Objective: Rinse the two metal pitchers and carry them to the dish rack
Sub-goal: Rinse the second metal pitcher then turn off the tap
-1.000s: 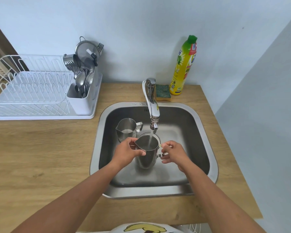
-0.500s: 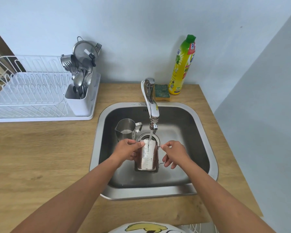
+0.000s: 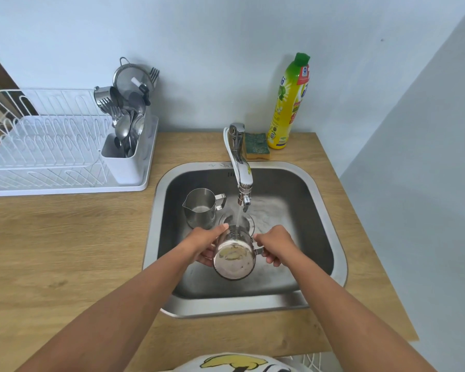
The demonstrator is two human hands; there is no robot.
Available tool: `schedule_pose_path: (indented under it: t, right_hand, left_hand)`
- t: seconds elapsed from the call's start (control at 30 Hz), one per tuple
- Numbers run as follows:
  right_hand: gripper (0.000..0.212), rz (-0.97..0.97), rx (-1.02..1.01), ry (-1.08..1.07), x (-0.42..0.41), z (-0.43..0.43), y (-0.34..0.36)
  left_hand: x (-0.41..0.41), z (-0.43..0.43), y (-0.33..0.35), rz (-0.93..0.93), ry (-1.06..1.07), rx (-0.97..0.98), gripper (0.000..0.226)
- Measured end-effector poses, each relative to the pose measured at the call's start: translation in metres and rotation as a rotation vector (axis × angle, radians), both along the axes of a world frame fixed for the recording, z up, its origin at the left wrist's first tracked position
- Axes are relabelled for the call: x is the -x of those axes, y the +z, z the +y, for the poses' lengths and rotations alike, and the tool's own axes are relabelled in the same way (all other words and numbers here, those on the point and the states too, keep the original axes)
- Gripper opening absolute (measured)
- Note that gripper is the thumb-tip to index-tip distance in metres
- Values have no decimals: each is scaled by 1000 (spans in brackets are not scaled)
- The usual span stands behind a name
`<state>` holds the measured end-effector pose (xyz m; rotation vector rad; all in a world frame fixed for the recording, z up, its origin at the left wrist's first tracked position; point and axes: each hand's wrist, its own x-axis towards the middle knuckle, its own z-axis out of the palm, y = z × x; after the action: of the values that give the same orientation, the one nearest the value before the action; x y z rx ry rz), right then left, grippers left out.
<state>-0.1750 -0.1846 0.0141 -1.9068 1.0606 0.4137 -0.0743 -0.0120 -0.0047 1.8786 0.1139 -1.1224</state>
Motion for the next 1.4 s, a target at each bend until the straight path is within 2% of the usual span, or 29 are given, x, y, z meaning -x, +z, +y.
schedule_pose_path:
  t: [0.27, 0.47, 0.7, 0.83, 0.9, 1.13, 1.27, 1.4]
  right_hand:
    - [40, 1, 94, 86, 5, 0, 2]
    - [28, -73, 130, 80, 4, -3, 8]
    - [25, -209, 204, 64, 4, -8, 12]
    - [14, -323, 200, 46, 4, -13, 15]
    - [13, -380, 186, 38, 5, -15, 18]
    - [14, -508, 173, -31, 7, -18, 13]
    - [14, -531, 110, -85, 6, -16, 7]
    - [12, -588, -68, -198, 5, -9, 4]
  left_hand:
    - [-6, 7, -1, 51, -83, 69, 55]
    - [-5, 8, -2, 127, -84, 200, 50]
    - [-1, 2, -5, 130, -43, 310, 33]
    - [4, -6, -4, 104, 3, 372, 52]
    - [7, -12, -2, 48, 37, 389, 60]
    - [11, -21, 3, -253, 57, 408, 67]
    - [9, -22, 10, -463, 27, 292, 68]
    - [10, -17, 24, -691, -42, 172, 70]
